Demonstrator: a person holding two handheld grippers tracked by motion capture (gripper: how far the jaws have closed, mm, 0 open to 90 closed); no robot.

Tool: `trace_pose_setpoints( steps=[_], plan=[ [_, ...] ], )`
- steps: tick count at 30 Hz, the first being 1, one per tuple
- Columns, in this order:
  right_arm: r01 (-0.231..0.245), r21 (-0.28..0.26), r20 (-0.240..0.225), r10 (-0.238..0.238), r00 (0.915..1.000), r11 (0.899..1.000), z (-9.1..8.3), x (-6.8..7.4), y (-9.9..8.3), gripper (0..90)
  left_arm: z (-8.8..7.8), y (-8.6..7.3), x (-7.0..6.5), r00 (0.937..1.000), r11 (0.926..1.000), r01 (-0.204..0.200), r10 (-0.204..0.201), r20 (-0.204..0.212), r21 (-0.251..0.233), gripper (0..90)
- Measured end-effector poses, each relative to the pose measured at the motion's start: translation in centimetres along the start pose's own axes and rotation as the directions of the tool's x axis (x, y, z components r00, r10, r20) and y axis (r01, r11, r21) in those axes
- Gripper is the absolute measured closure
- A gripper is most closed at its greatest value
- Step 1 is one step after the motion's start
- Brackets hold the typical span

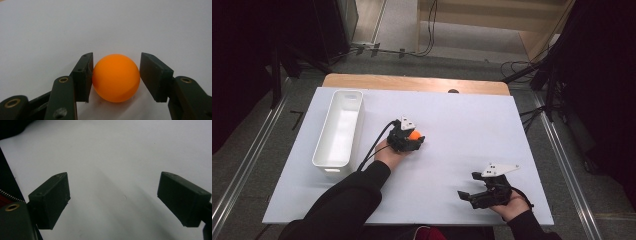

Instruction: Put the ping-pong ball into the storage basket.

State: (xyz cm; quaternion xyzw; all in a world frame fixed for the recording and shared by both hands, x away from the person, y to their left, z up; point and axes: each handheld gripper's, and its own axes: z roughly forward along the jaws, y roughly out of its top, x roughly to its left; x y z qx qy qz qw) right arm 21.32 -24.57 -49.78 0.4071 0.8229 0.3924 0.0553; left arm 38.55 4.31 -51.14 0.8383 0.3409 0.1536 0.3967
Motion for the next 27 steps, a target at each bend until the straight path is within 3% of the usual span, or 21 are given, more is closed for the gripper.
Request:
trace_pose_setpoints(
  steps=[12, 21, 27],
  plan=[
    [0.003, 0.001, 0.000, -0.003, 1.0000, 1.000, -0.02, -0.01, 0.00, 9.7, -0.03, -0.01, 0.01, 1.0000, 1.0000, 0.008, -0.008, 0.005, 0.005, 50.2],
    [-0.001, 0.000, 0.000, 0.001, 1.0000, 1.000, 0.00, 0.02, 0.02, 9.8, -0.25, 0.04, 0.37, 0.9990, 0.9996, 0.023, -0.024, 0.038, 0.016, 50.1],
    [0.000, -0.001, 0.000, 0.000, 1.0000, 1.000, -0.01, 0.01, 0.03, 9.7, -0.60, 0.26, 0.22, 0.9987, 0.9998, 0.010, -0.011, 0.050, 0.019, 50.1]
  ],
)
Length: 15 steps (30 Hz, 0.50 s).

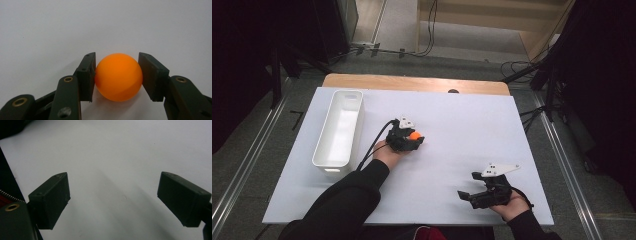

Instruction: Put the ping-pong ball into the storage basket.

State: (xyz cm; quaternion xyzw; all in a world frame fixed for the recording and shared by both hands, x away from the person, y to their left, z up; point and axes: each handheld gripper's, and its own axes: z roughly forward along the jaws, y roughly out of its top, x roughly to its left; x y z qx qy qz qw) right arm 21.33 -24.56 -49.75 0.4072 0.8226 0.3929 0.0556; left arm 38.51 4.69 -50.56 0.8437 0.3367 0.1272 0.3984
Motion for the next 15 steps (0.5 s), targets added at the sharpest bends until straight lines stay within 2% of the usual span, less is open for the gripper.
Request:
trace_pose_setpoints(
  steps=[5, 6, 9, 15],
  plan=[
    [0.003, 0.001, -0.001, -0.003, 1.0000, 1.000, 0.0, 0.0, 0.0, 9.7, -0.5, 0.3, -0.2, 0.9999, 1.0000, -0.007, 0.007, 0.011, -0.004, 50.1],
    [0.003, 0.001, -0.001, -0.003, 1.0000, 1.000, 0.0, 0.0, 0.0, 9.7, -0.6, 0.3, -0.3, 0.9998, 1.0000, 0.004, -0.004, 0.019, -0.008, 50.1],
    [0.005, 0.002, -0.001, -0.005, 1.0000, 1.000, 0.0, 0.0, 0.0, 9.8, -0.8, 0.4, -0.4, 0.9995, 1.0000, 0.005, -0.005, 0.030, -0.008, 50.0],
    [0.000, 0.001, 0.000, 0.000, 1.0000, 1.000, 0.0, 0.0, 0.0, 9.7, -1.7, 0.7, -0.9, 0.9985, 0.9997, -0.023, 0.022, 0.051, 0.007, 50.0]
  ],
)
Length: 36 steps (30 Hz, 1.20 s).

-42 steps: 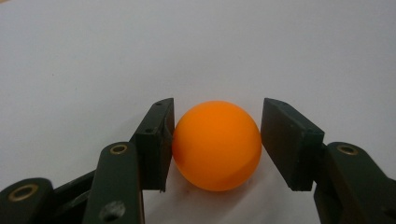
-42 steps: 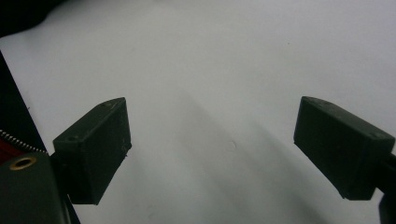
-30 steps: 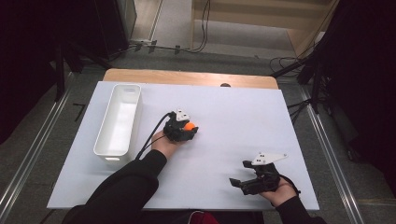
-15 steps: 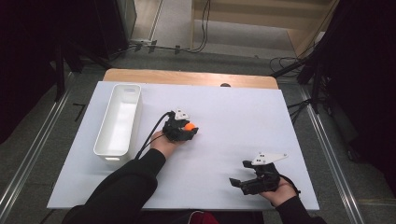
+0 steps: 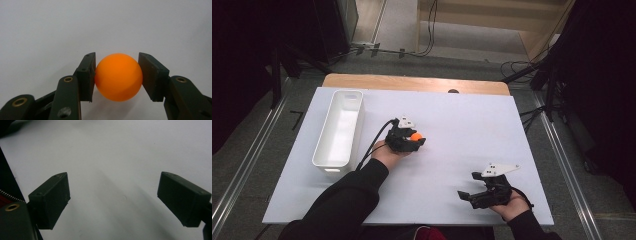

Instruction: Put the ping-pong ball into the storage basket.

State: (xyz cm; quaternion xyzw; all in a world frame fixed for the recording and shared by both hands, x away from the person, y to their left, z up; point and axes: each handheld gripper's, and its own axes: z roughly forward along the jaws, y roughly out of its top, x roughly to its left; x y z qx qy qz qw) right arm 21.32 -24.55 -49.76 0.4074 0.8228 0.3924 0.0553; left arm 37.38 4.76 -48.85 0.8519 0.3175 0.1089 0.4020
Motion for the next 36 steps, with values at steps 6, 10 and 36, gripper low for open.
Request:
trace_pose_setpoints(
  steps=[6, 10, 36],
  plan=[
    [0.004, 0.000, 0.000, -0.004, 1.0000, 1.000, 0.0, 0.0, 0.0, 9.8, -0.5, 0.2, -0.4, 0.9999, 1.0000, -0.006, 0.006, 0.014, 0.002, 50.0],
    [0.001, 0.001, 0.000, -0.001, 1.0000, 1.000, 0.0, 0.0, 0.0, 9.8, -1.0, 0.4, -0.5, 0.9996, 1.0000, 0.003, -0.003, 0.028, 0.001, 50.0],
    [-0.003, -0.001, -0.002, 0.003, 1.0000, 1.000, 0.0, 0.0, 0.0, 9.7, -5.0, 1.9, -1.6, 0.9984, 0.9991, -0.022, 0.020, 0.054, 0.036, 50.0]
  ],
)
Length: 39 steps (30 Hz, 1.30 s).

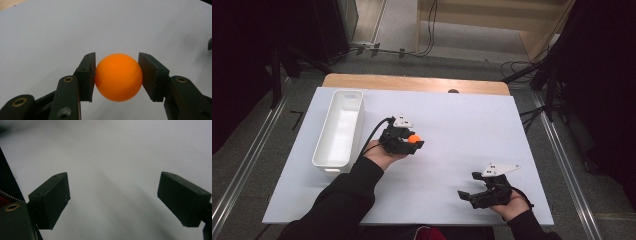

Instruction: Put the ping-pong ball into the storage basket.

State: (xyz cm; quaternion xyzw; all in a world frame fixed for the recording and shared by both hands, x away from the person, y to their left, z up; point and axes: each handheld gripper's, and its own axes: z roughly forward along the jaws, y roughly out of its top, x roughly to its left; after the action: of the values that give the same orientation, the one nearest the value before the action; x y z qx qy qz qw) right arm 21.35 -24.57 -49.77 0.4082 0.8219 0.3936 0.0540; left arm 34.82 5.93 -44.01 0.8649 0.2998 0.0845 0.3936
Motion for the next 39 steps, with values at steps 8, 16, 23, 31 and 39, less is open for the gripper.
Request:
trace_pose_setpoints(
  steps=[8, 16, 23, 31, 39],
  plan=[
    [0.000, 0.001, 0.002, 0.000, 1.0000, 1.000, 0.0, 0.0, 0.0, 9.7, -0.8, 0.3, 0.3, 0.9999, 0.9999, 0.014, -0.014, 0.002, 0.009, 49.9],
    [0.001, 0.001, 0.000, -0.001, 1.0000, 1.000, 0.0, 0.0, 0.0, 9.8, -1.5, 0.7, 0.4, 0.9998, 0.9998, 0.018, -0.018, -0.002, 0.012, 50.0],
    [-0.001, 0.001, 0.002, 0.001, 1.0000, 1.000, 0.0, 0.0, 0.0, 9.8, -2.1, 1.0, 0.6, 0.9997, 0.9996, 0.025, -0.025, -0.001, 0.017, 50.0],
    [0.000, 0.000, 0.004, 0.000, 1.0000, 1.000, 0.0, 0.0, 0.0, 9.7, -3.0, 1.3, 1.0, 0.9995, 0.9993, 0.031, -0.031, -0.002, 0.019, 50.0],
    [0.002, 0.001, 0.003, -0.002, 1.0000, 1.000, 0.0, 0.0, 0.0, 9.7, -3.6, 1.5, 1.3, 0.9995, 0.9994, 0.029, -0.029, -0.008, 0.017, 50.0]
  ],
)
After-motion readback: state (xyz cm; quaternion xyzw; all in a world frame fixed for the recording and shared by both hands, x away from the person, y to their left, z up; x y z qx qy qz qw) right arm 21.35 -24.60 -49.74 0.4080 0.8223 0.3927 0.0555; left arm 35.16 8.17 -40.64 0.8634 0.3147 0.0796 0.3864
